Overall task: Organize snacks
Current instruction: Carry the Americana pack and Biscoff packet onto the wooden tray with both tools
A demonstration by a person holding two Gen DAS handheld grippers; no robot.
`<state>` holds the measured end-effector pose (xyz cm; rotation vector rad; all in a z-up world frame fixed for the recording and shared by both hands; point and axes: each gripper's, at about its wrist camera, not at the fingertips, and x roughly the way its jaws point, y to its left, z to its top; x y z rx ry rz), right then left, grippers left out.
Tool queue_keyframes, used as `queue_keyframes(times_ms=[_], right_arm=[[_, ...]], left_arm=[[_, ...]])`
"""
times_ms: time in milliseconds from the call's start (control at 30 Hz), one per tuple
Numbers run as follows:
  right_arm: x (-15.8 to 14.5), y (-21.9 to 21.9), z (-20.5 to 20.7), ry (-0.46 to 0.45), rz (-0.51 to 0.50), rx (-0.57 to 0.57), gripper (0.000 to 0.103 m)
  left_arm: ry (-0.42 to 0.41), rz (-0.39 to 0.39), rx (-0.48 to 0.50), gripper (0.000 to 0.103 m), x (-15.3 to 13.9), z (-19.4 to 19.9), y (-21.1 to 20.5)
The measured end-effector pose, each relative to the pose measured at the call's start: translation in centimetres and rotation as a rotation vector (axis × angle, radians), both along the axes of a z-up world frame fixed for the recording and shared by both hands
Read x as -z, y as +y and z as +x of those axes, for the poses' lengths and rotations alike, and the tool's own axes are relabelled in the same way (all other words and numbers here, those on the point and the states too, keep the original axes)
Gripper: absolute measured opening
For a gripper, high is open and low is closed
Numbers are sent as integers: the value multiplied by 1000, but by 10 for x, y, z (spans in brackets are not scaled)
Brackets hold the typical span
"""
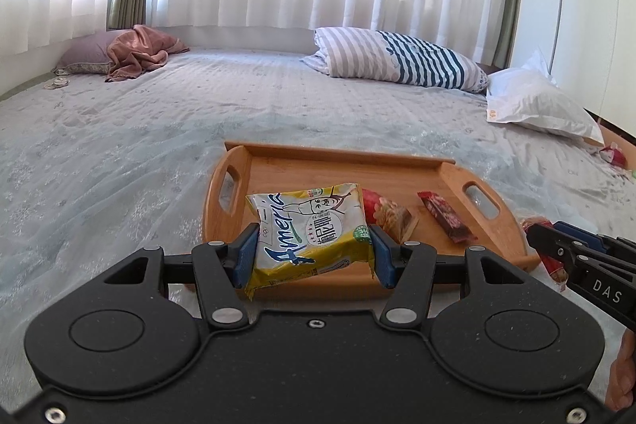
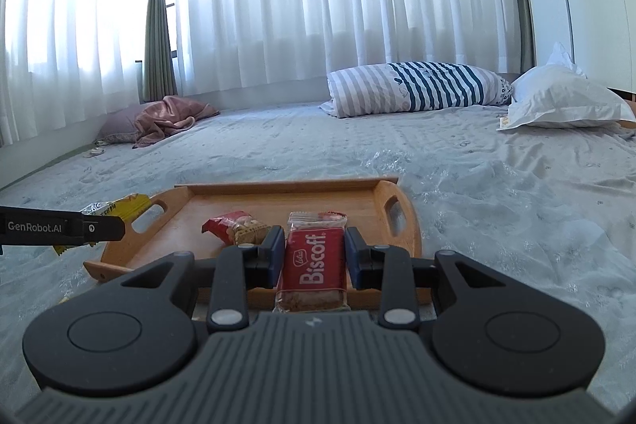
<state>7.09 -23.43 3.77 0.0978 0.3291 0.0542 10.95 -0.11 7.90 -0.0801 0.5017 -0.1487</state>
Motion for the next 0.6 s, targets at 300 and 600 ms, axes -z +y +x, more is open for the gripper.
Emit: queue_keyframes(times_ms=[300, 600], right_arm=[[2, -3, 26, 16, -23, 10, 37], [6, -16, 84, 62, -46, 44, 37]], left_arm=[[42, -15, 11, 54, 5, 35, -4], [114, 1, -19, 54, 21, 78, -12]])
